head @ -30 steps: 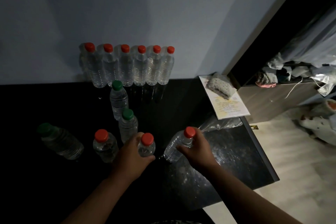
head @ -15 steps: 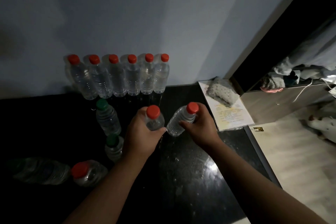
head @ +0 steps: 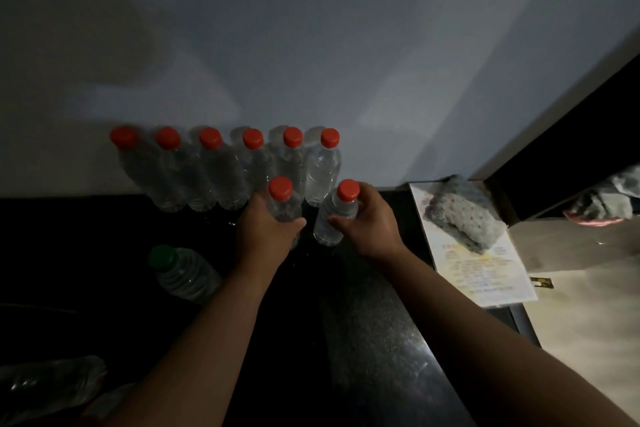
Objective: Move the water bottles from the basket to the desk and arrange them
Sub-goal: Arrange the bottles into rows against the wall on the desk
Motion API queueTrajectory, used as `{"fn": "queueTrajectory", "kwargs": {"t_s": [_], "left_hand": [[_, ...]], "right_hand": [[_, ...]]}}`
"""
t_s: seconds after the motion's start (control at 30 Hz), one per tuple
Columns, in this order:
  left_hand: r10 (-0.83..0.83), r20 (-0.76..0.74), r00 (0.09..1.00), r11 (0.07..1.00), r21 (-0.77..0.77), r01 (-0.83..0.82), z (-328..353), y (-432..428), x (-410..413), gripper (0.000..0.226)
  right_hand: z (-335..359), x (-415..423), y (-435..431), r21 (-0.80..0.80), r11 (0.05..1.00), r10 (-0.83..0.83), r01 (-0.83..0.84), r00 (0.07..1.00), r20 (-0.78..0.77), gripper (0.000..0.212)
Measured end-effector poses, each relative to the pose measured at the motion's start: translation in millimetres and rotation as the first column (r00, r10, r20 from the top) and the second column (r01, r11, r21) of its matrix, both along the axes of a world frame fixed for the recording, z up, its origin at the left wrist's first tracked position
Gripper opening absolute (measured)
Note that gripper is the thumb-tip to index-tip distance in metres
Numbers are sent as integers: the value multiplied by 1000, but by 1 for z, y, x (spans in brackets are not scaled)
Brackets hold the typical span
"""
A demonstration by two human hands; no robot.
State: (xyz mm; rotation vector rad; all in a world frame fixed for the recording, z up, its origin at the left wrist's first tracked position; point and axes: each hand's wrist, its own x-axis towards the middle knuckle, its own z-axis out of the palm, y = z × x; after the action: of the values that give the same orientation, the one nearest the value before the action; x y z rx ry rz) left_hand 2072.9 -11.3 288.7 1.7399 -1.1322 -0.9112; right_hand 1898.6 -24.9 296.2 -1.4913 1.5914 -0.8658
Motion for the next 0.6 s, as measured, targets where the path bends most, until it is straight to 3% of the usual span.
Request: {"fn": "queueTrajectory", "kwargs": {"t_s": [0.33, 0.43, 0.6], "left_hand": [[-24, -48, 999, 1000, -3, 24, -25, -34, -16, 58], [-19, -43, 999, 1000, -7, 18, -31, -35, -15, 64], [-61, -93, 994, 998, -26, 59, -30, -38, -15, 52]], "right_hand": [[-13, 3, -32, 18, 999, 37, -38, 999, 40, 63], [-21, 3, -28, 93, 992, 81, -89, 993, 89, 71], [-31, 8, -27, 138, 988, 53, -70, 991, 119, 73]]}}
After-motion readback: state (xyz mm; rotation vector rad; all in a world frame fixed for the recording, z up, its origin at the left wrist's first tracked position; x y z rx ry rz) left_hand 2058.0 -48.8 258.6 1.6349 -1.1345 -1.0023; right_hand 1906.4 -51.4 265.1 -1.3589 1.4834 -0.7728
